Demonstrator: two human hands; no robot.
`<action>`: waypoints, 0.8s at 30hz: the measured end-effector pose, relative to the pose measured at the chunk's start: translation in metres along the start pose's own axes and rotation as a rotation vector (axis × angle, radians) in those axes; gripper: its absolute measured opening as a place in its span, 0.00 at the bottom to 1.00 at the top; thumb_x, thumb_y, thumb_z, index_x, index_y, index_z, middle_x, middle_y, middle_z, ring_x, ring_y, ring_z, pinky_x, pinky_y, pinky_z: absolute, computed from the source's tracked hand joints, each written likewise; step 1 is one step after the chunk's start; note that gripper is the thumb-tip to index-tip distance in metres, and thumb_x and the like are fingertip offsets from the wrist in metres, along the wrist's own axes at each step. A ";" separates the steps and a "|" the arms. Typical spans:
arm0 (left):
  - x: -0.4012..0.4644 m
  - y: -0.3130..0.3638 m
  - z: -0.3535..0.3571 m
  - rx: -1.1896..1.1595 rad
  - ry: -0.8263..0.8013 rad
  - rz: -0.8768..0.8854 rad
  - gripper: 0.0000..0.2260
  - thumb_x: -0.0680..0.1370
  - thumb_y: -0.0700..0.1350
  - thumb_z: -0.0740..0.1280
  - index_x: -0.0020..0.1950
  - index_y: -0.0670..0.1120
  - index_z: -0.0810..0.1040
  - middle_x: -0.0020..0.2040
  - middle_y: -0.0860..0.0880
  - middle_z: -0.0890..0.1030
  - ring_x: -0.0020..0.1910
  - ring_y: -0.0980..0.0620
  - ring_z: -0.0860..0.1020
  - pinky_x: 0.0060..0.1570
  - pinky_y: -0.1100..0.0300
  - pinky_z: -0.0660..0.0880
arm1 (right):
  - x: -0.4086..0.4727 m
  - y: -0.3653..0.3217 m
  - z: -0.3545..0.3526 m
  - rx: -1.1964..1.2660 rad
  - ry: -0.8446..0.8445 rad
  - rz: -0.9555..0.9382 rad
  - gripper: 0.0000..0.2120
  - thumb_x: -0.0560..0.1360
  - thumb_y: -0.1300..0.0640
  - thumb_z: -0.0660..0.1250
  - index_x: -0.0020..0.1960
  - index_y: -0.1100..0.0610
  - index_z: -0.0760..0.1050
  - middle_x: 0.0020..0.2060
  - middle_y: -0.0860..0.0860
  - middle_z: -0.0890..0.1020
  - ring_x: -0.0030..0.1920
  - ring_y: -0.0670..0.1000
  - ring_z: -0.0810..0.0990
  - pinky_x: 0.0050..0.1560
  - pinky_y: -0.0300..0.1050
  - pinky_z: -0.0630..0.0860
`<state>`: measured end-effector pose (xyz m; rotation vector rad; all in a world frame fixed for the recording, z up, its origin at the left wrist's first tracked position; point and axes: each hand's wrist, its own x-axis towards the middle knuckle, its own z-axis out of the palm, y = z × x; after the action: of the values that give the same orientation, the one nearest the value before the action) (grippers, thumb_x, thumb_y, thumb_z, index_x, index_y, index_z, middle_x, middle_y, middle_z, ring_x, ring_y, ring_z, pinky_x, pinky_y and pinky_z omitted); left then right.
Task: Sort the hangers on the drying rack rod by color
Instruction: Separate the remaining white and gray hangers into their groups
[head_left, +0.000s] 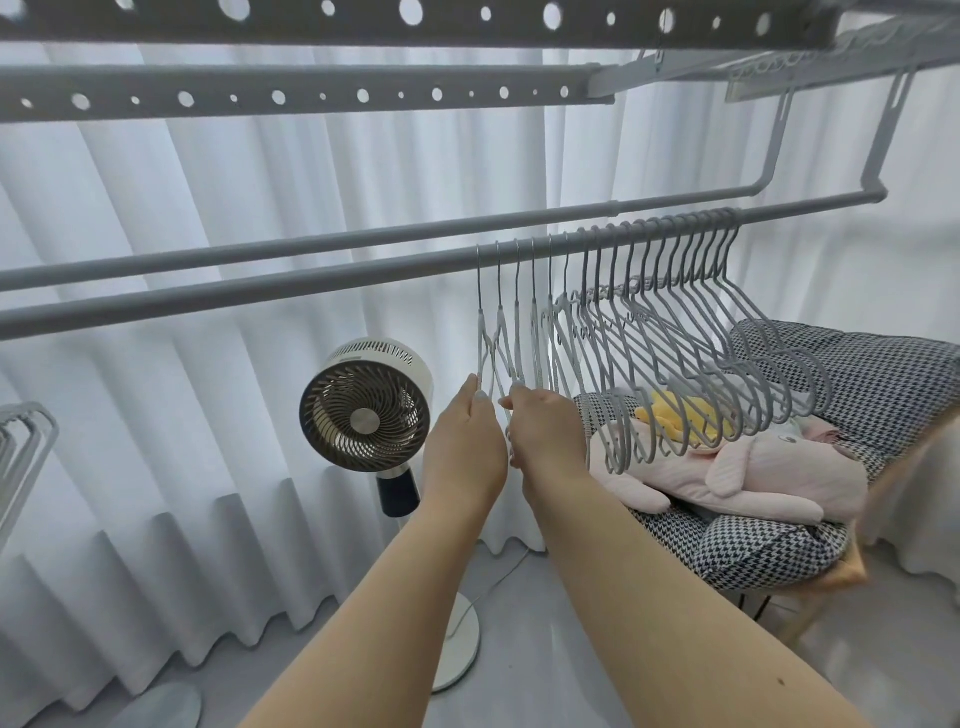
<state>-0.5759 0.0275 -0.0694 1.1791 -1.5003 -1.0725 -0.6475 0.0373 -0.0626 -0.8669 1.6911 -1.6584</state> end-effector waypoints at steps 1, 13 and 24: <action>0.000 0.000 0.000 0.001 0.000 -0.001 0.28 0.74 0.57 0.50 0.74 0.58 0.67 0.68 0.48 0.76 0.67 0.40 0.74 0.66 0.39 0.70 | 0.000 0.000 0.000 -0.001 0.001 -0.004 0.12 0.78 0.51 0.59 0.41 0.54 0.77 0.26 0.51 0.74 0.28 0.52 0.73 0.40 0.49 0.72; -0.002 0.000 0.000 -0.017 -0.010 -0.025 0.27 0.75 0.56 0.51 0.74 0.59 0.67 0.68 0.46 0.76 0.66 0.40 0.75 0.65 0.38 0.71 | 0.000 0.001 -0.001 -0.011 0.000 -0.003 0.12 0.77 0.52 0.59 0.40 0.54 0.76 0.27 0.51 0.74 0.28 0.52 0.72 0.39 0.49 0.71; -0.003 0.003 0.000 0.008 -0.012 -0.005 0.22 0.80 0.51 0.52 0.75 0.58 0.66 0.67 0.50 0.77 0.52 0.46 0.80 0.58 0.45 0.77 | 0.000 0.003 0.001 0.001 0.003 0.012 0.11 0.75 0.52 0.60 0.37 0.55 0.75 0.28 0.53 0.76 0.31 0.54 0.75 0.40 0.51 0.73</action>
<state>-0.5762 0.0308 -0.0670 1.1845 -1.5129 -1.0793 -0.6464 0.0366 -0.0653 -0.8521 1.6948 -1.6529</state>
